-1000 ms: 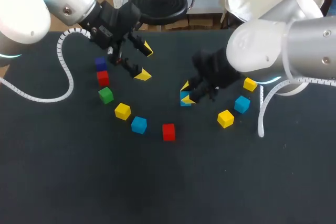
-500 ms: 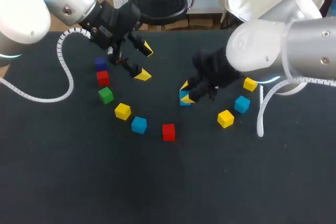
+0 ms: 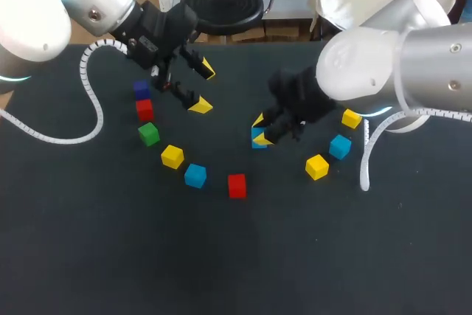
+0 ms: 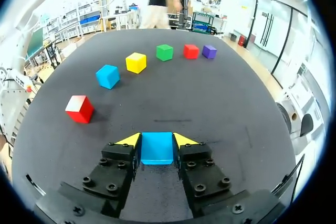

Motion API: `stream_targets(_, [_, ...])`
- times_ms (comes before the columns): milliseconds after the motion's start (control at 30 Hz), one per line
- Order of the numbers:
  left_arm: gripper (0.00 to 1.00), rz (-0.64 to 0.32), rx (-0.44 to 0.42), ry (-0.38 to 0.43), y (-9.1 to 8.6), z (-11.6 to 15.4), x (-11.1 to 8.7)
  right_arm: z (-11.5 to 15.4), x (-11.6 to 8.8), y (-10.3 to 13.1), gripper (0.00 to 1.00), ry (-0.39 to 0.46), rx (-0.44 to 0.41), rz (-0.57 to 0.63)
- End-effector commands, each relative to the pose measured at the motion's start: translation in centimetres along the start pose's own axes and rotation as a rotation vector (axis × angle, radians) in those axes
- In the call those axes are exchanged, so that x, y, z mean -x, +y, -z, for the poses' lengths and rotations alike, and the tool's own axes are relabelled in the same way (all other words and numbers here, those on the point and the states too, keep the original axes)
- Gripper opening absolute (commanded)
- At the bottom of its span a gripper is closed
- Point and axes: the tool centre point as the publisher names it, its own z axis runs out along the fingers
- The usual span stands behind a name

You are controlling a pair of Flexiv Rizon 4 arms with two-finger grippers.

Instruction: Place the blue cubes, place green cubes on the blue cubes, place the yellow cubes on the green cubes, then place the red cubes on the yellow cubes, and place purple cube on the red cubes.

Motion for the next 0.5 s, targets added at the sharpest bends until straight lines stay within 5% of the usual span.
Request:
stream_targets(33, [1.0,0.001,0.0,0.002,-0.02,0.01,0.04,-0.07,-0.1,-0.12,0.0,-0.001,0.003,-0.002])
stream_targets(333, [1.0,0.001,0.0,0.002,-0.02,0.01,0.04,-0.16,-0.17,-0.23,0.03,0.002,0.009,-0.001])
stream_targets(400, [1.0,0.001,0.0,0.002,-0.02,0.01,0.04,-0.16,-0.17,-0.25,0.15,0.002,0.01,0.0])
stream_targets(500, [1.0,0.001,0.0,0.002,-0.02,0.01,0.04,-0.13,-0.15,-0.33,0.51,0.002,0.01,0.001])
